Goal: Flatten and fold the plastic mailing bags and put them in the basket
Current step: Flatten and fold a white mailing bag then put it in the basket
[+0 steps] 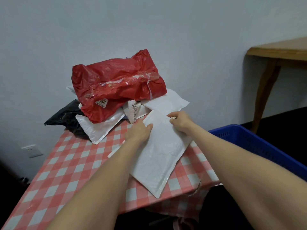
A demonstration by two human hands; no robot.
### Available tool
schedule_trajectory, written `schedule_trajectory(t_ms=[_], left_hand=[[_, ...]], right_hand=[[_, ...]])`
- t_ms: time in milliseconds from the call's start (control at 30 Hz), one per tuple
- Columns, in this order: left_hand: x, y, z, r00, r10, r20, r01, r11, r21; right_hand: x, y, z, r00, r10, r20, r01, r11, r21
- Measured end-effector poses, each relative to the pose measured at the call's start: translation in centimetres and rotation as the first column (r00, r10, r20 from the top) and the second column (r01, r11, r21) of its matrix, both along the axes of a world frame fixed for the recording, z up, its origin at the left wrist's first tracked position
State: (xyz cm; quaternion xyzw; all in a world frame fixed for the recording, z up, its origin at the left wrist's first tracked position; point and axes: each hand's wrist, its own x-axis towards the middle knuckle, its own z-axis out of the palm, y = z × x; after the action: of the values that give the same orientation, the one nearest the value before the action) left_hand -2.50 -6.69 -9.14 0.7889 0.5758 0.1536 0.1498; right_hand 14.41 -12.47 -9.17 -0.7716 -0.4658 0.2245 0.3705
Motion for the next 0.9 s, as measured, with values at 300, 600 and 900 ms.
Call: schedule_trajectory(t_ms=[300, 600, 900], left_hand=[[0.3, 1.1, -0.2, 0.935, 0.314, 0.165, -0.305, 0.949, -0.076], [0.2, 0.7, -0.8, 0.827, 0.452, 0.333, -0.384, 0.888, -0.252], [0.1, 0.3, -2.0, 0.841, 0.343, 0.419, -0.261, 0.934, -0.242]], right_hand=[[1.0, -1.2, -0.2, 0.968, -0.237, -0.078, 0.230, 0.969, -0.087], [-0.7, -0.9, -1.1, 0.959, -0.065, -0.275, 0.069, 0.998, 0.003], [-1.2, -0.7, -0.9, 0.975, -0.131, -0.179, 0.126, 0.991, -0.036]])
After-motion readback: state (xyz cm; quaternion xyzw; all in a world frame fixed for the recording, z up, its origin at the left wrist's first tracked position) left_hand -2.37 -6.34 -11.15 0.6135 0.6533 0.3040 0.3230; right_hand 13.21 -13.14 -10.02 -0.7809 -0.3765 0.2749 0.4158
